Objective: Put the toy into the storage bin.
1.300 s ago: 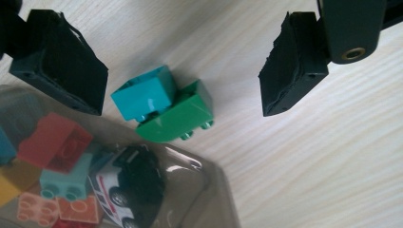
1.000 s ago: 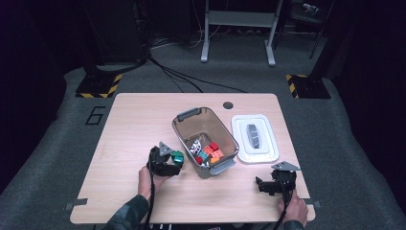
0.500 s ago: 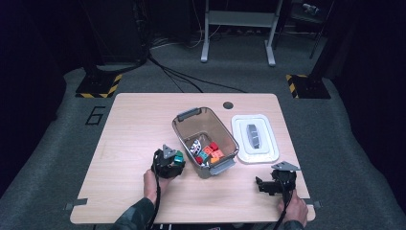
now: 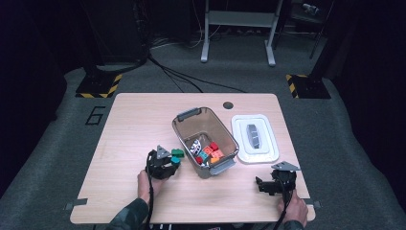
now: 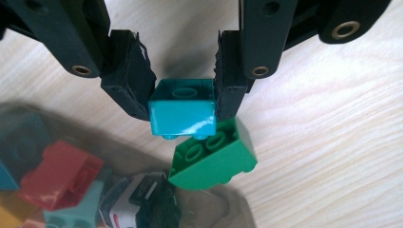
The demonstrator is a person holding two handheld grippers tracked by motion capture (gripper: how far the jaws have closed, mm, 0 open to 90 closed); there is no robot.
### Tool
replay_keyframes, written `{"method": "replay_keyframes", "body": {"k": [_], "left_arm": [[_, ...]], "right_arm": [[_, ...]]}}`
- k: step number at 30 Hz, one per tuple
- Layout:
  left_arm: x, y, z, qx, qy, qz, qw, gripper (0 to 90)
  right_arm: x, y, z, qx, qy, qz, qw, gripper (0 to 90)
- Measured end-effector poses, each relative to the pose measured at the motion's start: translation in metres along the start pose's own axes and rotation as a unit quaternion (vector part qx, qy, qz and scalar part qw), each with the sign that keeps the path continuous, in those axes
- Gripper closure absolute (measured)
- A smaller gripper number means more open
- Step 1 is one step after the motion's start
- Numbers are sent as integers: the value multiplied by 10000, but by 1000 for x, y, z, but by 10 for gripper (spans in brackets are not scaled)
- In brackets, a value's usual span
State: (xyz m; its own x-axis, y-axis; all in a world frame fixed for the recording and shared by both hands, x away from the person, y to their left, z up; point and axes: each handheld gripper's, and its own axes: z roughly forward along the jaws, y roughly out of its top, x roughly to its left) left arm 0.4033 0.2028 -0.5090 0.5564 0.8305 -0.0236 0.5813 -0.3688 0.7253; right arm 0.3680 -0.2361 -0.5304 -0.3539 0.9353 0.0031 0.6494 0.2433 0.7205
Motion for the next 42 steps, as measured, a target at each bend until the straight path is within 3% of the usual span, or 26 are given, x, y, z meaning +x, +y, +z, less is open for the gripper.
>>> {"method": "replay_keyframes", "body": {"k": [7,9,15,16,21,25,29,31,42], "left_arm": [[7,-10,-11,50,1,35,10000,587],[7,-10,-12,42,-42,-48,10000,580],[7,0,-12,5,-9,-156,9999,440],[8,1,-12,54,-20,-78,10000,439],[6,1,-7,189,-24,-52,9998,583],[7,2,-10,222,-44,-17,9997,591],[11,5,-19,33,-79,-64,9999,591],[14,9,-25,59,-118,-38,9999,592],[25,42,-56,-99,-231,17,9997,592]], "right_arm": [[0,0,0,1,0,-2,10000,0],[0,0,0,1,0,-2,10000,0],[0,0,0,0,0,-1,10000,0],[0,0,0,1,0,-2,10000,0],[0,0,0,-1,0,-5,10000,0],[0,0,0,0,1,-6,10000,0],[0,0,0,1,1,-1,10000,0],[0,0,0,0,2,-7,10000,0],[0,0,0,4,6,-9,10000,0]]}}
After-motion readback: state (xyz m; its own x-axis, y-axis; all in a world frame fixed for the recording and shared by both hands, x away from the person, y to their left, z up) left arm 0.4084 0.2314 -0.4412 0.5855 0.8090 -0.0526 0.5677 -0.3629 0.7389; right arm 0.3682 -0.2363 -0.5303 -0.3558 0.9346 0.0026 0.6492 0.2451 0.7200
